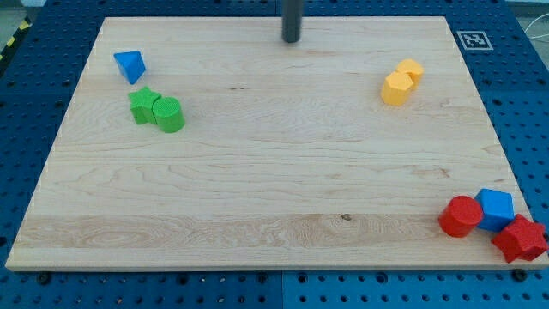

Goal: Push yellow hexagon towards bottom right

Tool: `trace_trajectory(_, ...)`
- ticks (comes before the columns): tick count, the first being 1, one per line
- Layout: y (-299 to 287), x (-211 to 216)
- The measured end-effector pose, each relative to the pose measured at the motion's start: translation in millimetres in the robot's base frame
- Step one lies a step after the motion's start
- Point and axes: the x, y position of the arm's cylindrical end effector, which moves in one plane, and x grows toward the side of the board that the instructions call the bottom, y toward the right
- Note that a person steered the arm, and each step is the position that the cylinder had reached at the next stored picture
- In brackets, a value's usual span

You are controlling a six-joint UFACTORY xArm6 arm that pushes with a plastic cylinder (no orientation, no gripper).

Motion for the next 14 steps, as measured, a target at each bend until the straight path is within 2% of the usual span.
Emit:
trace_trajectory(1, -61.9, 17.7)
trace_trajectory(2, -6.4, -14.2)
trace_trajectory(4, -7.1, -16.3)
trace_trajectory(5, -6.1, -55.7)
trace_trajectory(7, -6.1, -55.7)
trace_trajectory(9, -25.6, 124.5)
trace_trajectory(13, -27.1, 119.7)
trace_trajectory(14, -31.2, 63.5)
